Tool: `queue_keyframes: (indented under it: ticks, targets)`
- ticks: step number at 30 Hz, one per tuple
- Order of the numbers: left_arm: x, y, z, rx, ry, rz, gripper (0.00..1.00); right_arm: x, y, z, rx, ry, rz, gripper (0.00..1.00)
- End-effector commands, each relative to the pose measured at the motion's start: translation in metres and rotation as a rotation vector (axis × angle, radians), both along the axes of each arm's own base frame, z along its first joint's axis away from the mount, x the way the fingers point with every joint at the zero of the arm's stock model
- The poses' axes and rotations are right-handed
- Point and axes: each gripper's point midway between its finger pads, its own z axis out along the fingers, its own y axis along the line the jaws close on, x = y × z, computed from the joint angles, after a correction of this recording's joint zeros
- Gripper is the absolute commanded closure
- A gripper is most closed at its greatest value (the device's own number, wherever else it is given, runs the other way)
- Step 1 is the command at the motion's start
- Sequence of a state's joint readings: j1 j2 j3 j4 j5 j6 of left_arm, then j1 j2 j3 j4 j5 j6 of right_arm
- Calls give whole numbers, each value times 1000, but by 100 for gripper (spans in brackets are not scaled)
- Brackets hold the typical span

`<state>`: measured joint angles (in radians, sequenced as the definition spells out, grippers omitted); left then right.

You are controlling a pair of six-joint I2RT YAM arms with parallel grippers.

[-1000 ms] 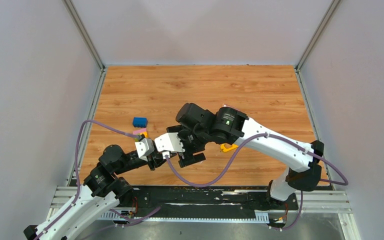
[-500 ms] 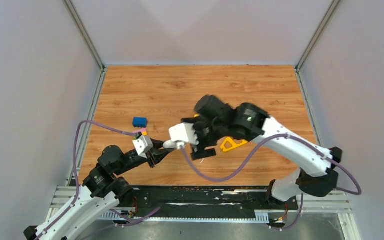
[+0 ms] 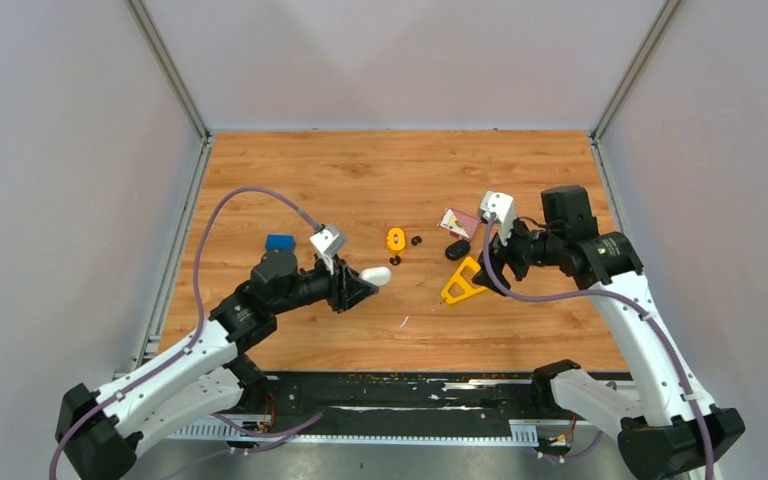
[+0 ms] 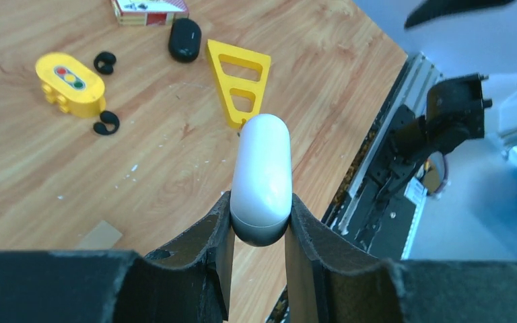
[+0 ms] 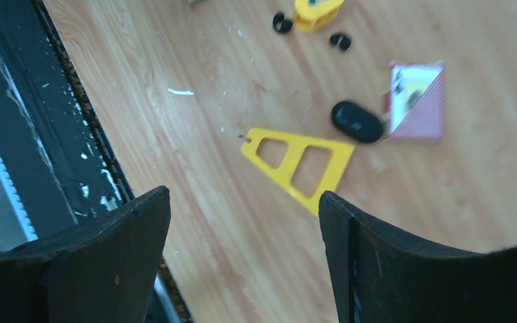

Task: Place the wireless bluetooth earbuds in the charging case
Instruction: Place the charging case at the center of the board.

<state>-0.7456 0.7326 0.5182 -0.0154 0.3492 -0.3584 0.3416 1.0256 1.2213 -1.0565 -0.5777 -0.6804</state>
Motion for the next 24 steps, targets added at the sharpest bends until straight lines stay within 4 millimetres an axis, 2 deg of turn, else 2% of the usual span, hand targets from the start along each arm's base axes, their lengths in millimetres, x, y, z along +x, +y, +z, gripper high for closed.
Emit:
queue_keyframes:
  ticks: [1,6,10,15,20,24]
  targets:
    - [22,-21,11,-134,137,85,98,-4,17,-10,291,127,-49,20]
    - [40,-40,-25,-71,286,121,86,2,25,-23,456,134,-105,21]
    - [49,-56,-46,-46,375,116,85,9,13,-31,454,85,-164,21]
    - [53,-72,-76,-105,504,120,85,1,14,-29,470,56,-129,21]
    - [55,-77,-109,-77,608,151,84,-5,15,-28,483,43,-111,20]
    - [54,-71,-128,-16,647,191,79,-6,15,-28,488,42,-105,20]
